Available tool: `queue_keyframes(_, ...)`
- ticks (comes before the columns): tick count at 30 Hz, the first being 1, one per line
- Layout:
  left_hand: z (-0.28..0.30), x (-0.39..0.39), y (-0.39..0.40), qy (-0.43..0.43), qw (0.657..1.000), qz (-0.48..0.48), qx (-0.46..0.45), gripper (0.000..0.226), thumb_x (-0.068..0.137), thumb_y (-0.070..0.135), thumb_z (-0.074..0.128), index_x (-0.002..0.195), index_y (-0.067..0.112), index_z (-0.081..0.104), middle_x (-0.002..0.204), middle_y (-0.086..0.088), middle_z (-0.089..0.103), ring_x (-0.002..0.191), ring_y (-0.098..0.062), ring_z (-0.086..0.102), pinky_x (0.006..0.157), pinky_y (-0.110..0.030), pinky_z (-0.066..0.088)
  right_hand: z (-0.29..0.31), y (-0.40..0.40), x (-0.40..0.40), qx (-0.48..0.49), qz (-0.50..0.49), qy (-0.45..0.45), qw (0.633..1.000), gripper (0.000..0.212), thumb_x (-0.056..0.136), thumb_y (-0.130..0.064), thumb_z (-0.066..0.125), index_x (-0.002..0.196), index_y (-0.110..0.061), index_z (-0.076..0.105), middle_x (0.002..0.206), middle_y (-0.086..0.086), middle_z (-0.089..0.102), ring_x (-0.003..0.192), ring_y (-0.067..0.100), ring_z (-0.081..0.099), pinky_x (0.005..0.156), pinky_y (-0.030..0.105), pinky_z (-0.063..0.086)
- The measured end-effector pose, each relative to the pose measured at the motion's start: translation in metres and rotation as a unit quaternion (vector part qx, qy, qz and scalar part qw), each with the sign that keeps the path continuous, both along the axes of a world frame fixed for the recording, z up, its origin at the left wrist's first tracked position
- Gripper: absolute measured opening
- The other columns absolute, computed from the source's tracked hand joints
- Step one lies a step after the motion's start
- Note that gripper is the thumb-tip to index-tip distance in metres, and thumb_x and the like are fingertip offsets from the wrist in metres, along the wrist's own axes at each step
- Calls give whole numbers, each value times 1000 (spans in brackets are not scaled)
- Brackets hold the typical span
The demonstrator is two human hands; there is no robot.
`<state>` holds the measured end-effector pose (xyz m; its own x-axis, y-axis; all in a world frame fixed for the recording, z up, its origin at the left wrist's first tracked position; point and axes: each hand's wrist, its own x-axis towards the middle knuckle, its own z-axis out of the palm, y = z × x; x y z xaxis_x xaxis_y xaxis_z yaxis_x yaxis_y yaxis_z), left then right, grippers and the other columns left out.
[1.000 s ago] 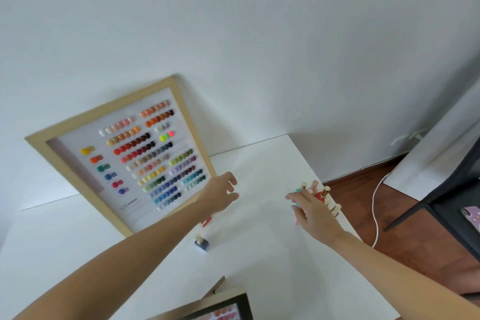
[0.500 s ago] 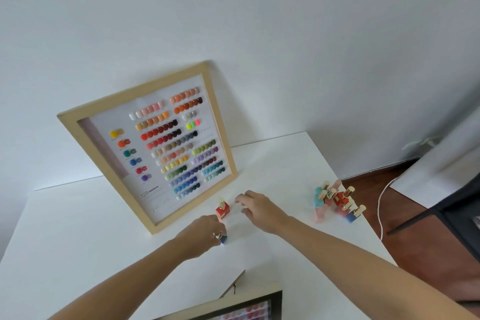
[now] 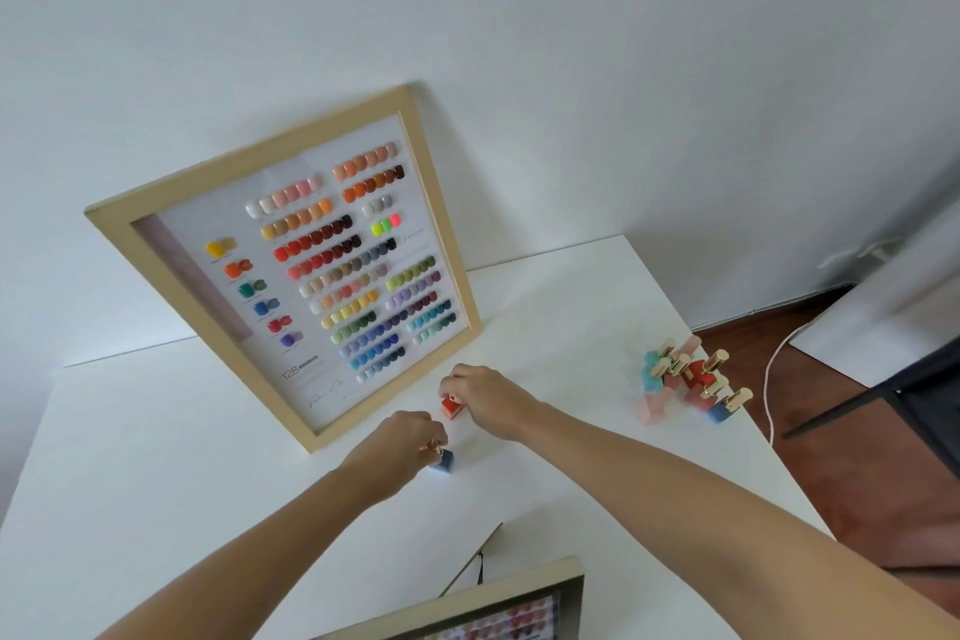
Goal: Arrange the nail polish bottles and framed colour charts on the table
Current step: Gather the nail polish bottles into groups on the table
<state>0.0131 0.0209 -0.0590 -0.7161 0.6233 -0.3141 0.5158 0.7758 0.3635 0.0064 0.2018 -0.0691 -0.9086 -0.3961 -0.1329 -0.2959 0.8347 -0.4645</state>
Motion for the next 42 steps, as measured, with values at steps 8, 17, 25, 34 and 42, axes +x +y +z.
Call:
queue_keyframes(8, 25, -3, 18, -15, 999, 34, 35, 20, 91, 24, 60, 108, 20, 69, 103, 2, 68, 94, -14, 60, 84, -26, 52, 5, 47, 24, -16, -57, 9, 998, 30, 90, 8, 45, 110, -7, 62, 107, 14, 63, 92, 31, 62, 80, 38, 54)
queue_keyframes(17, 48, -5, 88, -75, 993, -5, 88, 14, 87, 20, 65, 99, 15, 71, 94, 1, 73, 87, -12, 67, 83, -33, 57, 22, 137, 88, -40, -176, -18, 983, 22, 96, -9, 43, 112, -6, 58, 108, 13, 64, 97, 26, 59, 84, 36, 50)
queue_keyframes(25, 58, 9, 194, -75, 986, -119, 93, 15, 85, 17, 63, 97, 12, 71, 94, -2, 73, 87, -15, 67, 81, -33, 55, 28, 226, 151, -35, -277, -28, 960, 7, 94, -9, 50, 93, -12, 56, 94, -3, 58, 85, 15, 57, 75, 22, 45)
queue_keyframes(34, 47, 30, 282, -72, 985, -131, 82, 21, 85, 21, 64, 104, 12, 70, 104, -6, 68, 97, -20, 61, 77, -28, 51, 16, 310, 177, -20, -374, -64, 925, 14, 93, -12, 57, 106, -15, 62, 97, 3, 71, 79, 9, 67, 75, 16, 55)
queue_keyframes(42, 31, 40, 320, -59, 989, -125, 46, 20, 88, 17, 62, 104, 8, 68, 104, -11, 67, 94, -24, 63, 68, -21, 40, 13, 328, 136, -20, -409, -30, 912, 18, 91, -16, 61, 107, -10, 63, 99, 9, 71, 81, 19, 67, 77, 23, 55)
